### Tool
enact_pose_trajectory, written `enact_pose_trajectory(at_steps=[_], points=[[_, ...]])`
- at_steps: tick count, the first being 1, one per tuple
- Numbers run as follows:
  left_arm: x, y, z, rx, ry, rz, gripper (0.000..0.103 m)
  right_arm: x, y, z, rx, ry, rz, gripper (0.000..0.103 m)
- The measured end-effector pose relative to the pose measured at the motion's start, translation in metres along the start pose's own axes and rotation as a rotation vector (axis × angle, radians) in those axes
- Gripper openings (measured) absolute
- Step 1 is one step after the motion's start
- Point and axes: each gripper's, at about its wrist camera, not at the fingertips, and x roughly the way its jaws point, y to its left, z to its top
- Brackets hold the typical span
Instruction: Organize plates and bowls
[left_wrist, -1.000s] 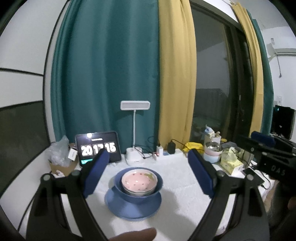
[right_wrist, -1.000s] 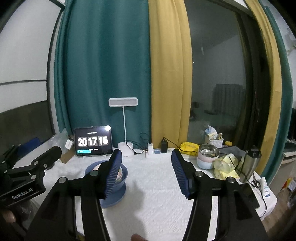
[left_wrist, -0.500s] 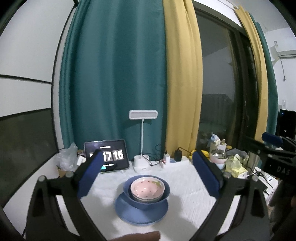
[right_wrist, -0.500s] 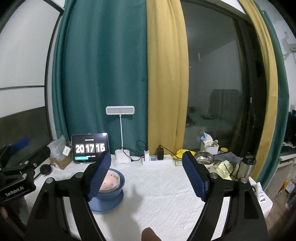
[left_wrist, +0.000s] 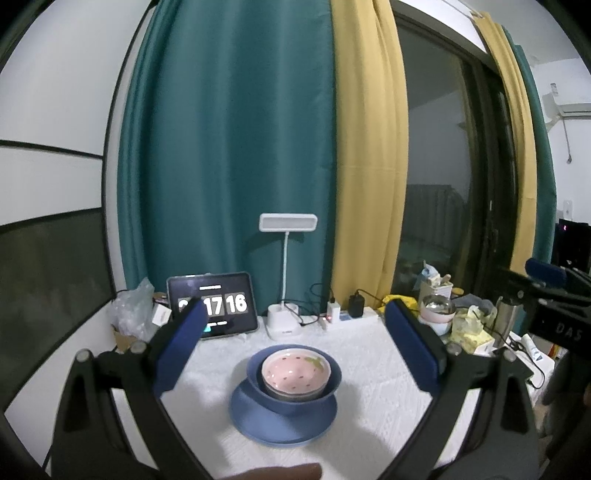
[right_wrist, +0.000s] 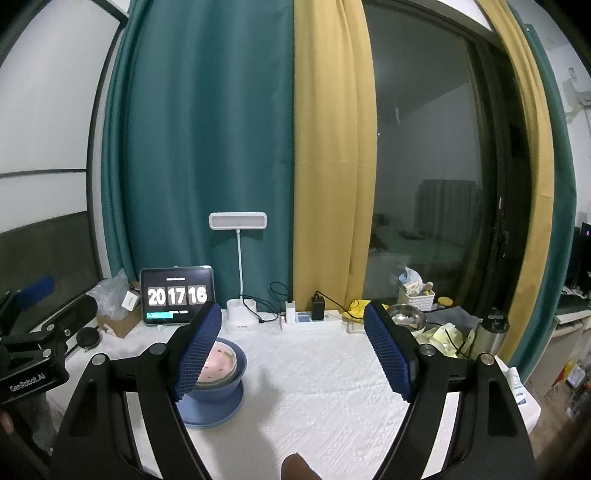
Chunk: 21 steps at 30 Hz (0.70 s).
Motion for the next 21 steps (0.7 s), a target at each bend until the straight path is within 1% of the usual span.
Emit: enact_pose_trajectory(at_steps=[21], points=[[-0.0003,0.001,-0.0021,-0.001,0.001,0.0,0.097,0.0024,-0.0032,-0.0021,0.012,0.002,0.001,0.082]])
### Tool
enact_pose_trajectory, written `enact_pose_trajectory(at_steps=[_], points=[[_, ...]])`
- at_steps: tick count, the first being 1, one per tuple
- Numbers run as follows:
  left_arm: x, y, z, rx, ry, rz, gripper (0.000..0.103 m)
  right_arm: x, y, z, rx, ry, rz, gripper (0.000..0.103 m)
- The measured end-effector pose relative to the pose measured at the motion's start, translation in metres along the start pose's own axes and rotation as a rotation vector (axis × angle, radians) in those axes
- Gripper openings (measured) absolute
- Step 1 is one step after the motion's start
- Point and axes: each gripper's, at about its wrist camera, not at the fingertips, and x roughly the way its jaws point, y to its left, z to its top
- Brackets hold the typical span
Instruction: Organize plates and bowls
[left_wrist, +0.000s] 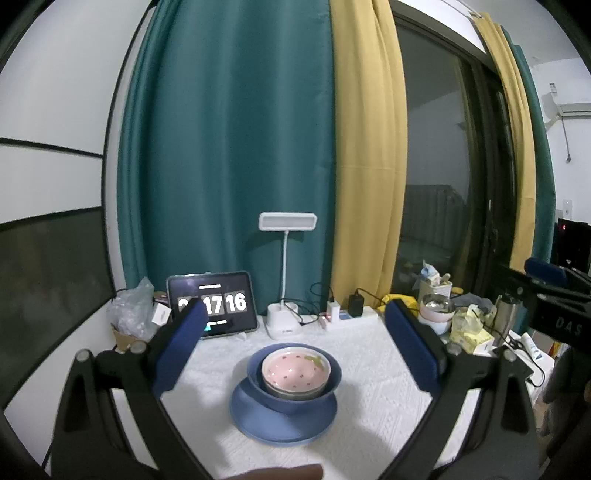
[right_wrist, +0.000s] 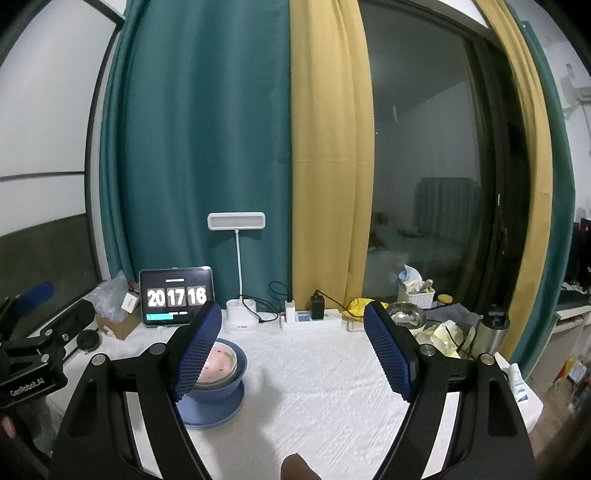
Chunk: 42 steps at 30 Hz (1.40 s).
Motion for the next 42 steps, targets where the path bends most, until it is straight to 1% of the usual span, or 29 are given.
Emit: enact_pose_trajectory(at_steps=[42], points=[[-0.0033,-0.0066,-0.0071,0.009,0.006,-0.006,0.097,0.0005,-0.0003,-0.0013,-0.002,0.005,0.001,0.082]])
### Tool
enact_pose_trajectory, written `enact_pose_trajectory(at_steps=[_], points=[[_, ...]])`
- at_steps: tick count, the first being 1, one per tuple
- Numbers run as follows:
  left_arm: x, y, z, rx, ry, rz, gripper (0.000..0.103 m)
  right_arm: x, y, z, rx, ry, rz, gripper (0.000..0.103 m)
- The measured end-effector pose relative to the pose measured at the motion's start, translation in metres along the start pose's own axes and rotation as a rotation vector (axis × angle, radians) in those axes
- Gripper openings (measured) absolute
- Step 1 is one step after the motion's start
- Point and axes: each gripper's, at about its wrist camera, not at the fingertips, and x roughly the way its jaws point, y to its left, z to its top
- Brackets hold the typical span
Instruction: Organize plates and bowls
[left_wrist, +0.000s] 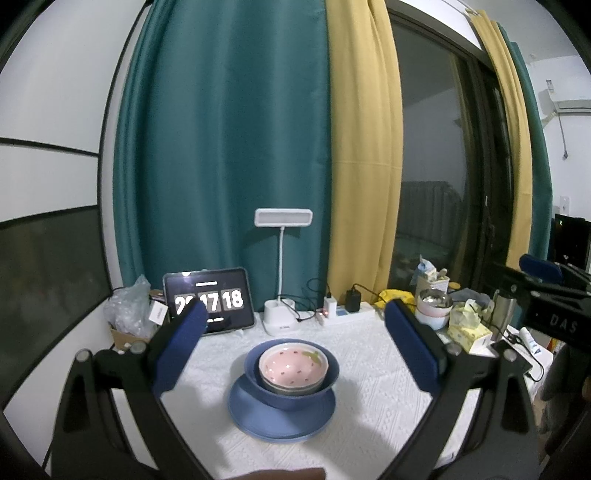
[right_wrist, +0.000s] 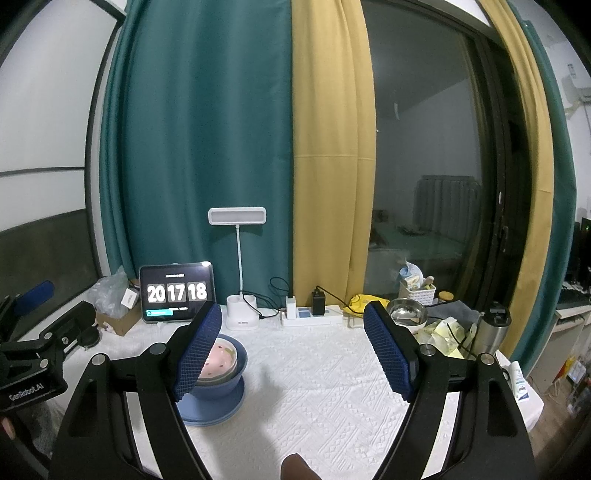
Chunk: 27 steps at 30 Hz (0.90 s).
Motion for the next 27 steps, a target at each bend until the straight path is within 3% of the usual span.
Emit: enact_pose_trajectory(at_steps=[22,27], points=[[-0.0009,-0.0032,-0.0006,0.002,0.0,-0.002,0.098,-0.0015,-0.0013,-0.0022,0.002,0.002,0.003,0.082],[-0.0056,-0.0083,-0.0001,0.008,-0.018,-0.032,0.098,-0.0009,-0.0015,-0.0013,0.002,0.003,0.002,0.082]])
